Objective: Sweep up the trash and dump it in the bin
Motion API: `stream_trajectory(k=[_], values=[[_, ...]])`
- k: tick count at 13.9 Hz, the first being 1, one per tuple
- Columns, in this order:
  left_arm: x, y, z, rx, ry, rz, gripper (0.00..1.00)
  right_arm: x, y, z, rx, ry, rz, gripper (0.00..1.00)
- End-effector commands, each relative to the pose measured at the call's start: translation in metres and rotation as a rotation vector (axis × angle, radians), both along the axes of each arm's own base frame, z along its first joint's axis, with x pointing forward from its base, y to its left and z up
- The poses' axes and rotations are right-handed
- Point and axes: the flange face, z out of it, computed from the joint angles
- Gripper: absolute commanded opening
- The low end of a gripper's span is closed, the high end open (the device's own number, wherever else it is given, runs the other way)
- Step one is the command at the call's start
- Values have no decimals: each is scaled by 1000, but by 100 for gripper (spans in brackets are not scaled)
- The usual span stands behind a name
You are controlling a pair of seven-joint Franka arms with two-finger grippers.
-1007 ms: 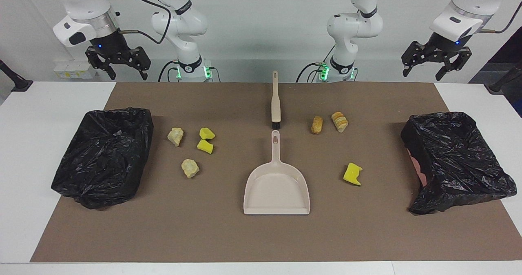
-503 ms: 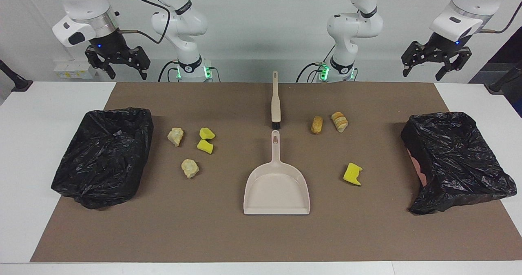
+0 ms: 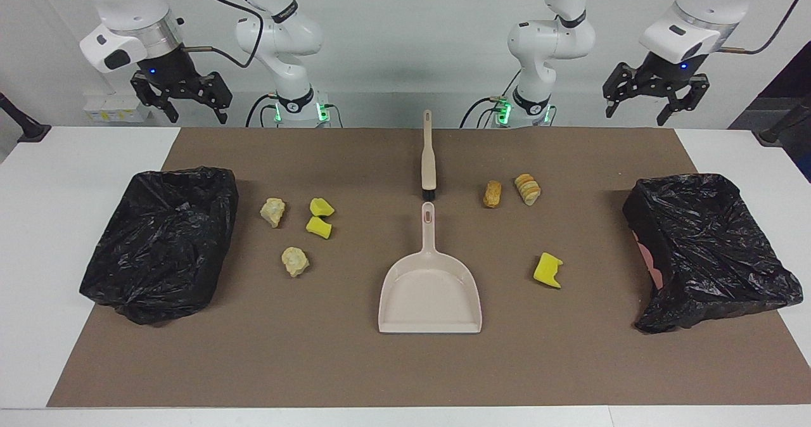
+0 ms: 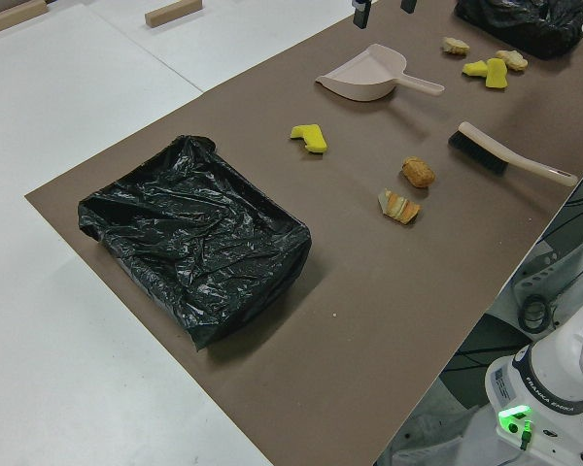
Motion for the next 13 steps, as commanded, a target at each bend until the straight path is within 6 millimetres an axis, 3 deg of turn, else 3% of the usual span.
stream_trajectory(k=[1, 3, 6, 7, 9, 13], values=[[-30, -33, -7, 8, -5, -16, 100, -10, -7, 0, 5, 15, 10, 100], [-48, -66, -19, 20, -3, -32, 100, -11, -9, 0, 5, 16, 7, 100], [-87, -134, -50, 8, 20, 2, 100, -9, -8, 1, 4, 4, 5, 100], [-105, -162, -67, 26, 31, 1, 100, -7, -6, -1, 4, 9, 8, 100], [-133, -200, -102, 38, 16, 42, 100, 0, -2, -9, 4, 16, 19, 100], [-177, -239, -158, 25, 31, 62, 100, 32, 11, -36, 19, 31, 40, 100]])
